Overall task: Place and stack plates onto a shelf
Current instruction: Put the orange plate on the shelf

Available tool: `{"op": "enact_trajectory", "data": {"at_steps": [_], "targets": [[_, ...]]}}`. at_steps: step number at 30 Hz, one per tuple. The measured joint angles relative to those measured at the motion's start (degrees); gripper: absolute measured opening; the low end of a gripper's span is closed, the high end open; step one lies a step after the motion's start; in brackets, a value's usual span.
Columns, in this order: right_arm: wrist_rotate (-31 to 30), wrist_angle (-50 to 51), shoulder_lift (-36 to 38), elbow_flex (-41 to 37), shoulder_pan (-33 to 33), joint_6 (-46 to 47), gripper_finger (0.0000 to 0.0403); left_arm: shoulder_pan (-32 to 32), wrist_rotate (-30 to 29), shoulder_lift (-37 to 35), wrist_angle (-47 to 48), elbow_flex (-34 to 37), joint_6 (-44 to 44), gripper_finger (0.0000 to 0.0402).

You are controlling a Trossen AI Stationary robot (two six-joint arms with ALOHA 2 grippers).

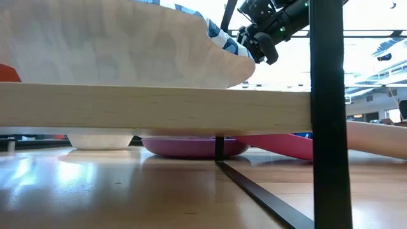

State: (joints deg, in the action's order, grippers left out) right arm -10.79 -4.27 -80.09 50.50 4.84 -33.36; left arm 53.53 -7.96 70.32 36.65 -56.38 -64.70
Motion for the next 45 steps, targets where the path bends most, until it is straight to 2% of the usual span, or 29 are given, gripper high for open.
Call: {"op": "enact_trajectory", "data": {"at_steps": [27, 45], "targets": [[0.0, 0.0, 0.0, 0.0, 0.0, -0.2, 0.0165, 0.8, 4.2, 2.6, -3.7, 0.0, -1.7, 0.0029], [0.0, 0.0, 0.0, 0.0, 0.0, -0.2, 0.0165, 0.8, 4.1, 11.2, -10.1, 0.0, -1.5, 0.0030]]}}
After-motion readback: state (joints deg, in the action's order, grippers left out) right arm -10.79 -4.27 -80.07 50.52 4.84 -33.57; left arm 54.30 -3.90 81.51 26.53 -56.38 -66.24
